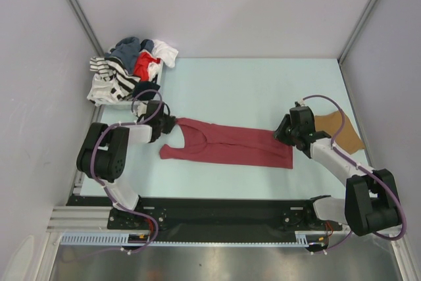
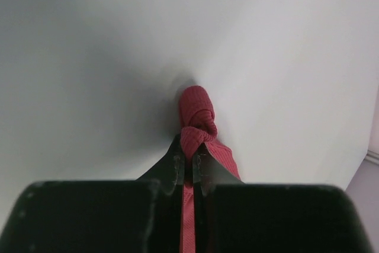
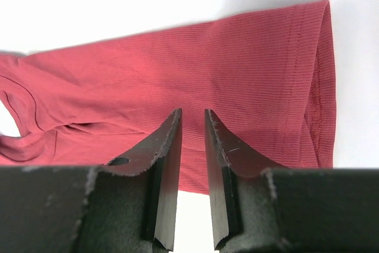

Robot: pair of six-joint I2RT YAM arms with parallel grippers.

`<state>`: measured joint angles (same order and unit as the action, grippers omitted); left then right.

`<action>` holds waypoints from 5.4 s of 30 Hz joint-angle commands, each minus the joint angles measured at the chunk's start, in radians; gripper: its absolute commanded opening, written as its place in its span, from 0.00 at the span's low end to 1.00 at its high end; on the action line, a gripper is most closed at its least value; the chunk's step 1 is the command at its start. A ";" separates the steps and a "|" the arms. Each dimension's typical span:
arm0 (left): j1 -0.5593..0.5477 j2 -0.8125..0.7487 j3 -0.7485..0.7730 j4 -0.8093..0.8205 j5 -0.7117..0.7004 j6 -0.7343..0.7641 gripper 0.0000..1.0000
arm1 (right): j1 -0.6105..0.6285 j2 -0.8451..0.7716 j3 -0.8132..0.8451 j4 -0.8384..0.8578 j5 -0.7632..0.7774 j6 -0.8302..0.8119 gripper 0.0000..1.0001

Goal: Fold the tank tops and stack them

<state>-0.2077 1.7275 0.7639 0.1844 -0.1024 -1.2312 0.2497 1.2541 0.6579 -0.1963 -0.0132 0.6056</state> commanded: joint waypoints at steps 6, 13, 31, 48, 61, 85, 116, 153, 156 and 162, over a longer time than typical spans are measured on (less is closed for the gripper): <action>0.005 -0.104 -0.184 0.214 -0.020 0.036 0.00 | 0.005 -0.002 -0.018 0.038 -0.022 0.011 0.27; 0.005 -0.118 -0.282 0.314 -0.014 0.076 0.00 | 0.003 0.054 -0.053 0.061 -0.008 0.065 0.22; 0.004 -0.209 -0.245 0.098 -0.140 0.130 0.40 | -0.012 0.131 -0.018 0.009 0.078 0.079 0.20; 0.004 -0.508 -0.177 -0.293 -0.293 0.255 0.99 | -0.021 0.018 0.035 -0.118 0.157 0.005 0.26; -0.001 -0.740 -0.399 -0.467 -0.002 0.124 0.95 | -0.075 0.105 0.147 -0.161 0.231 0.031 0.25; -0.064 -0.620 -0.400 -0.269 -0.131 -0.054 0.32 | -0.093 0.355 0.190 -0.130 0.229 0.046 0.11; -0.134 0.432 0.595 -0.255 0.027 0.090 0.00 | 0.574 0.093 -0.058 -0.394 0.164 0.608 0.03; -0.016 0.459 0.732 -0.358 0.093 0.383 0.68 | 0.706 -0.245 -0.003 -0.434 0.352 0.416 0.54; 0.053 0.426 0.677 -0.332 0.161 0.403 0.70 | 0.677 -0.237 -0.006 -0.410 0.335 0.379 0.55; 0.083 0.391 0.680 -0.349 0.190 0.467 0.72 | 0.476 -0.150 0.045 -0.266 0.185 0.153 0.55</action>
<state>-0.1257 2.1498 1.4624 -0.0685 0.1089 -0.8635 0.8131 1.0657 0.6403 -0.5804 0.2451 0.9089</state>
